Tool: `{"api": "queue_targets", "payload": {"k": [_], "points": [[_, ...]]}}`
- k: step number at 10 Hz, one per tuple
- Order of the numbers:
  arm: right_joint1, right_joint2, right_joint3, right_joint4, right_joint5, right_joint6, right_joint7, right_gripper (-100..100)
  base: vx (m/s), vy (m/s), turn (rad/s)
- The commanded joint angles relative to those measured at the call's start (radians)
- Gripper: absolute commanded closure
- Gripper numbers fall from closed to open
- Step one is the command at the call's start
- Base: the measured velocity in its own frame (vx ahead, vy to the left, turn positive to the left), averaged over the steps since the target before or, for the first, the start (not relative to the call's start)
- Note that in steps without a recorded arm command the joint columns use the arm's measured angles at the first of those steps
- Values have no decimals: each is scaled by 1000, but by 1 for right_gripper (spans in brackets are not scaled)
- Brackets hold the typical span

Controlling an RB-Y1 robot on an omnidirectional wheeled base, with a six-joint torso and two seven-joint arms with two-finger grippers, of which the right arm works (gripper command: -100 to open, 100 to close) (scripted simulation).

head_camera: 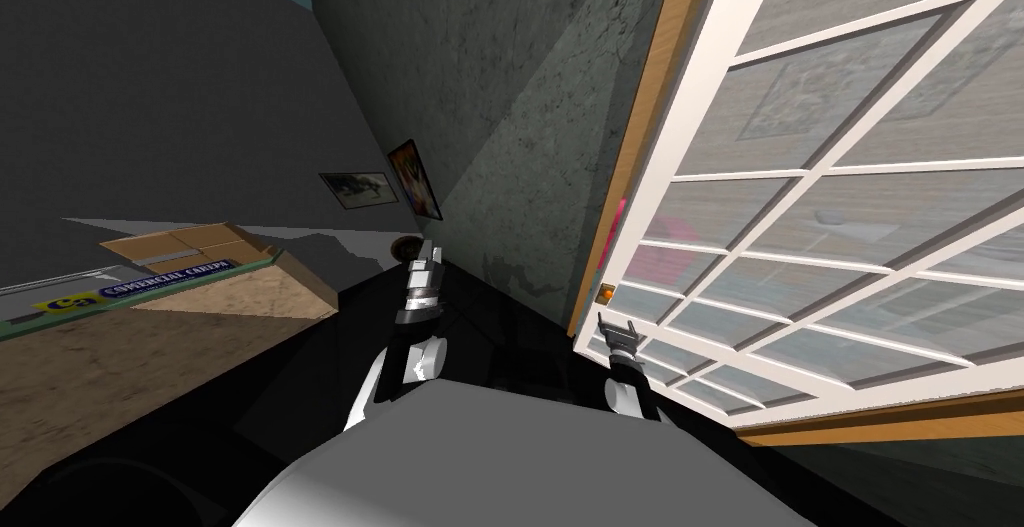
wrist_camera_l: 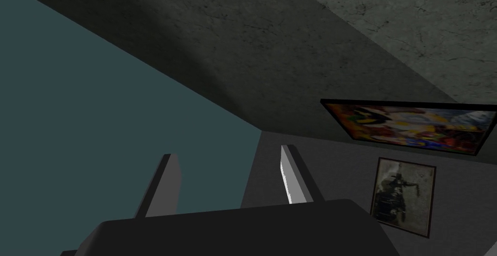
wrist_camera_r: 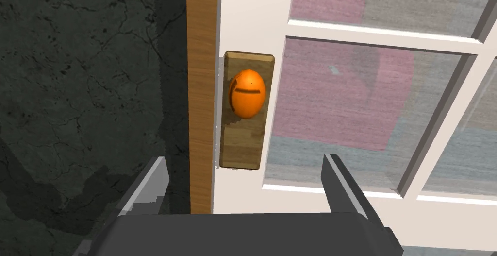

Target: Pull the door open

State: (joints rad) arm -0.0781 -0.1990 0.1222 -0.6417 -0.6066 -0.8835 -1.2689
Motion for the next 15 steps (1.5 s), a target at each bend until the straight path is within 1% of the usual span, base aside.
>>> {"api": "queue_targets", "payload": {"k": [1,3,4,5,6,7,8,9,10,12,14,15], "points": [[-1,2,4,-3,-13,4,-43,-100,-53,-11,47],[-2,4,8,-5,-27,8,-86,-100,-43,-14,35],[-2,4,7,-4,-22,6,-70,-100,-19,-7,7],[8,-17,3,2,-26,0,-97,-100,102,0,93],[12,-23,2,4,-27,-2,-104,-100,189,-9,77],[18,-37,-1,9,-30,-7,-120,-100,224,-3,99],[18,-37,-1,9,-30,-7,-120,-100,153,-12,27],[29,-60,-6,17,-34,-14,-146,-100,139,-9,98],[29,-60,-6,14,-34,-14,-146,-100,117,-13,51],[43,-88,-12,26,-39,-23,-178,-100,138,-12,86],[54,-111,-17,34,-43,-31,-203,-100,192,-18,70],[48,-103,-15,35,-41,-28,-193,-100,75,-19,12]]}}
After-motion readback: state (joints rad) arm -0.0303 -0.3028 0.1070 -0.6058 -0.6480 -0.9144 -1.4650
